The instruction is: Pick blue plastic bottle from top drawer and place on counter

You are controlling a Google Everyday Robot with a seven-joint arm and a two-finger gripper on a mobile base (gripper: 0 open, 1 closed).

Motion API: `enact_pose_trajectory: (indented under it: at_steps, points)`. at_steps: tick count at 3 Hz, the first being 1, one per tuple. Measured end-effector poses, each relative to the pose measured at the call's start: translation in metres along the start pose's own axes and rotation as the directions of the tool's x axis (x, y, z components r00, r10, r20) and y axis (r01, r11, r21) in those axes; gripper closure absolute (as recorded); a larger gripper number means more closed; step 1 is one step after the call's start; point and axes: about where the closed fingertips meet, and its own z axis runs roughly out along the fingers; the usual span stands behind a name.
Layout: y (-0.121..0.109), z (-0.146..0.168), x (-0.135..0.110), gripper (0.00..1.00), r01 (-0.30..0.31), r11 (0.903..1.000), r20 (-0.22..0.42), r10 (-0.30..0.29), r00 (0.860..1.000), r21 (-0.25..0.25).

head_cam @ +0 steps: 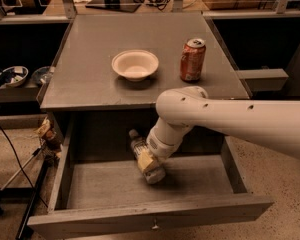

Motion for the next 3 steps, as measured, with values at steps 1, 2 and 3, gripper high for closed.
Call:
enact_pose_trajectory:
  at_steps: [1,2,3]
  points:
    - [0.000,0.000,0.000,1.00,0.001,1.0000,0.000,-0.001,1.000,0.002]
    - [0.000,-0.001,0.000,1.00,0.001,1.0000,0.000,-0.001,1.000,0.002]
    - [0.006,-0.030,0.017,1.00,0.015,0.9994,0.014,-0.015,1.000,0.032]
